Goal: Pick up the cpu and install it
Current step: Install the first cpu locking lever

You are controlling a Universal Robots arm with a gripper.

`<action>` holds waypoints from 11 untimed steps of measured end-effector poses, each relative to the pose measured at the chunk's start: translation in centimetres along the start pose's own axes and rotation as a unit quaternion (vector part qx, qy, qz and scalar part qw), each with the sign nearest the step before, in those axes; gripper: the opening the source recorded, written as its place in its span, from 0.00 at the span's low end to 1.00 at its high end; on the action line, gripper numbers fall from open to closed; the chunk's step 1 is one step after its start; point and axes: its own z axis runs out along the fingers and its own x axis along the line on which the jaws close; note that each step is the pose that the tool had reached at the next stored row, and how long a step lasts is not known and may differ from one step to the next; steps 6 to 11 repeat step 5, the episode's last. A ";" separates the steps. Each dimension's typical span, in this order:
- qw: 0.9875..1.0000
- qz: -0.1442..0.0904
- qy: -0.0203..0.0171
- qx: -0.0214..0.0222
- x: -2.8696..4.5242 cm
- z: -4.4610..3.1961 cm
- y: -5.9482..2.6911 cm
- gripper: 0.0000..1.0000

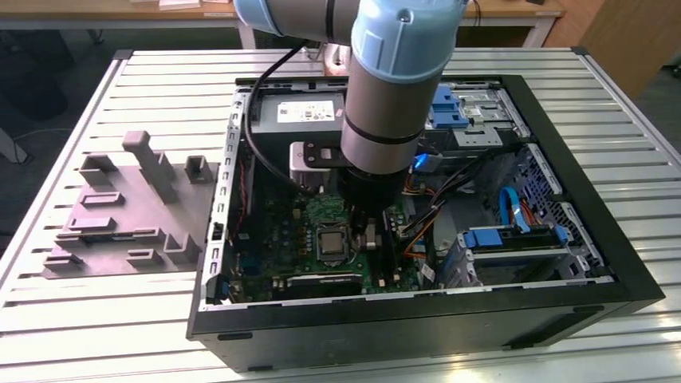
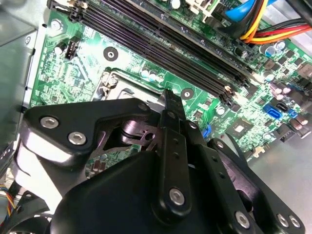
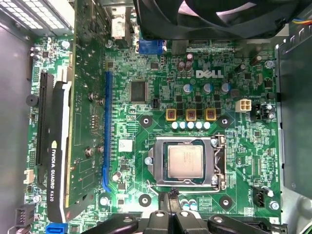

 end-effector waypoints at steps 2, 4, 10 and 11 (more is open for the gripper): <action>1.000 0.000 0.000 0.000 0.00 -0.01 0.00 0.11; 1.000 0.000 0.000 0.000 0.00 -0.01 0.00 0.11; 1.000 0.000 0.000 0.000 0.00 -0.01 0.00 0.11; 1.000 0.000 0.000 0.000 0.00 -0.01 0.00 0.11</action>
